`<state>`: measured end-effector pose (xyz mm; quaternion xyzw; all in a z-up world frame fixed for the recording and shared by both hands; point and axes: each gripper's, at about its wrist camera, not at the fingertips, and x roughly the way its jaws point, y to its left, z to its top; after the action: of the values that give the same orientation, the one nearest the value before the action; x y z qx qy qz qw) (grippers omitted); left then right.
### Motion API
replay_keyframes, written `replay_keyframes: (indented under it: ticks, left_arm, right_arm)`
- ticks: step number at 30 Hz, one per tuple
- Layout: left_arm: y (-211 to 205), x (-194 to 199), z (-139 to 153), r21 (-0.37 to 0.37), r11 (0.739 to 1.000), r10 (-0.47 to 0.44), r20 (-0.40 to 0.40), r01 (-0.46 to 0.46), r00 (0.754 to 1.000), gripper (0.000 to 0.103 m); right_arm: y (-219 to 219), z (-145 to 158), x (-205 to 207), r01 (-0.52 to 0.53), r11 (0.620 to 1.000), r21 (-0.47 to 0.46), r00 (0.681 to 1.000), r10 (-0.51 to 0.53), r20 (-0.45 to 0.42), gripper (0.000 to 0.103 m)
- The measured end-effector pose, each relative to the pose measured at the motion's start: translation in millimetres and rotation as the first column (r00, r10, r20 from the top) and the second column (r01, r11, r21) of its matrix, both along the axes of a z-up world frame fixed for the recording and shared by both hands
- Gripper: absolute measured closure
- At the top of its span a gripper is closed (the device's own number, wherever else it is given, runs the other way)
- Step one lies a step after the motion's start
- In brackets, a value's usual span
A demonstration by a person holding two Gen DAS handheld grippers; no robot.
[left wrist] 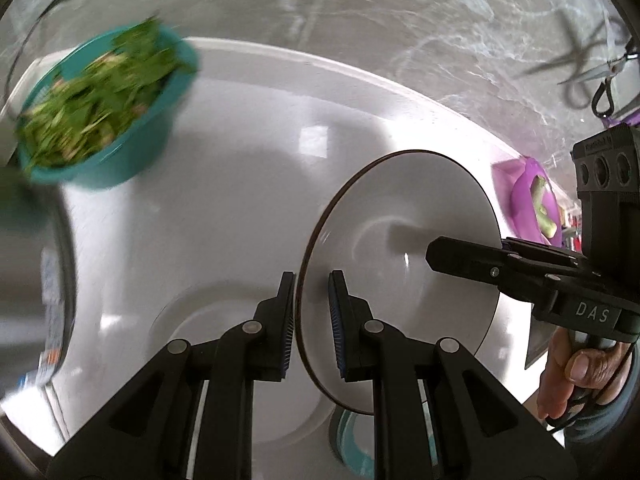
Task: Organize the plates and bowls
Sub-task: 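Lift the red-floral bowl with both grippers and carry it over the white bowl, then lower the red-floral bowl into the white bowl with both grippers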
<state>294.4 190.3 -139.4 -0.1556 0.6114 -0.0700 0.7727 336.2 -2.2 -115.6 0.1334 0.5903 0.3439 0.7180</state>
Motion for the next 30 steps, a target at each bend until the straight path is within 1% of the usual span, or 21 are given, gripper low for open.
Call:
replay_keyframes:
  ticks: [5,11,16,20,23,30]
  left_arm:
    - [32,-39,-3,-0.011,0.998,0.065,-0.017,-0.065,0.998,0.088]
    - [57,-80,-20,-0.015,0.994,0.111,-0.047,-0.112,0.993,0.088]
    - [65,-95,-30,-0.014,0.992,0.124,-0.063,-0.125,0.990,0.087]
    - [67,-108,-46,-0.018,0.992,0.126,-0.084,-0.127,0.989,0.087]
    - [62,-107,-56,-0.015,0.992,0.123,-0.093,-0.125,0.988,0.086]
    - [61,-105,-70,-0.004,0.993,0.120,-0.102,-0.121,0.988,0.086]
  right_arm:
    - [34,-1,-15,-0.071,0.997,-0.014,0.997,0.071,-0.003,0.081]
    - [61,-12,-33,-0.135,0.990,-0.034,0.991,0.134,-0.025,0.081]
    - [70,-21,-44,-0.165,0.985,-0.057,0.986,0.163,-0.039,0.081]
    - [73,-30,-49,-0.174,0.982,-0.080,0.984,0.170,-0.054,0.081]
    - [73,-37,-51,-0.174,0.980,-0.092,0.984,0.169,-0.065,0.081]
    - [75,-46,-51,-0.173,0.978,-0.120,0.984,0.166,-0.071,0.081]
